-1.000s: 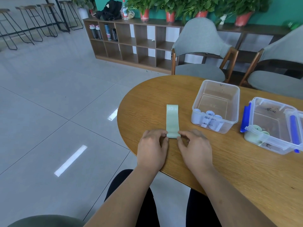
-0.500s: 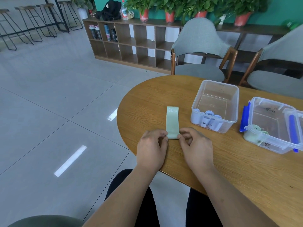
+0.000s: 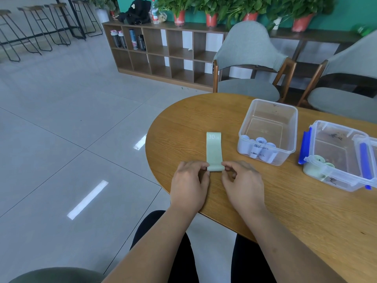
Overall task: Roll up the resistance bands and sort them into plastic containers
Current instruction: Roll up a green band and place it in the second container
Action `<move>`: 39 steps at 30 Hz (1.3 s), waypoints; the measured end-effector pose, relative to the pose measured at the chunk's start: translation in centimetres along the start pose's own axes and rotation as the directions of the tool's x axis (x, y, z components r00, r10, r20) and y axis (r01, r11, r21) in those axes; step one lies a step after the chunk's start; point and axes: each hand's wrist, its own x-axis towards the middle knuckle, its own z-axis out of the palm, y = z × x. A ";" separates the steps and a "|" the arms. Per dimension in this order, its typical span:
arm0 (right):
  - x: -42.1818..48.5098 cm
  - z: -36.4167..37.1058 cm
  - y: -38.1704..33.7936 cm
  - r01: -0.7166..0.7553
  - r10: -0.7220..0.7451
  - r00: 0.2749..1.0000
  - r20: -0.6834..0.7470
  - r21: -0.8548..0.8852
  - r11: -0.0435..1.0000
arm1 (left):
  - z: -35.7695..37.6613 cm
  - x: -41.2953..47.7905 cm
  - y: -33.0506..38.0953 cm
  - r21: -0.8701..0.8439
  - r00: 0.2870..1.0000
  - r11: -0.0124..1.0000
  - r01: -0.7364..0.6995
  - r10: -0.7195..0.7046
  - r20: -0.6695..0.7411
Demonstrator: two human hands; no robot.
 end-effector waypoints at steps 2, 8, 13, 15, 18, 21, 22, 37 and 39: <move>0.0 -0.1 0.0 -0.005 0.005 1.000 -0.004 0.018 1.000 | 0.0 0.0 0.0 -0.001 1.000 1.000 0.004 -0.004 0.002; 0.0 -0.5 -0.4 -0.052 0.052 0.999 -0.004 0.087 0.995 | 0.0 0.0 0.1 -0.038 0.999 0.998 0.041 -0.042 -0.010; 0.0 -0.4 -0.3 -0.041 0.041 0.999 -0.008 0.058 0.997 | 0.0 0.0 0.1 -0.026 0.999 0.999 0.040 -0.041 -0.017; 0.0 -0.3 -0.3 -0.027 0.027 0.999 -0.021 0.039 0.999 | 0.1 0.0 -0.1 -0.008 1.000 1.000 0.024 -0.024 -0.009; 0.0 -0.1 -0.2 -0.018 0.018 1.000 -0.012 0.007 1.000 | 0.2 0.0 -0.2 0.016 1.000 1.000 0.005 -0.005 0.016; 0.1 0.1 0.0 -0.017 0.017 1.000 0.004 -0.012 1.000 | 0.1 0.1 -0.2 0.013 1.000 1.000 0.007 -0.007 0.024; 0.1 0.1 0.0 -0.017 0.017 1.000 0.002 -0.008 1.000 | 0.1 0.1 -0.1 0.009 1.000 1.000 0.010 -0.011 0.023; 0.0 -0.6 -0.4 -0.046 0.046 0.999 -0.005 0.080 0.996 | -0.1 -0.1 0.2 -0.026 0.998 0.998 0.063 -0.063 -0.007; 0.0 -0.5 -0.2 -0.024 0.025 0.999 -0.023 0.056 0.998 | 0.0 -0.1 0.1 -0.016 0.999 0.999 0.045 -0.045 -0.004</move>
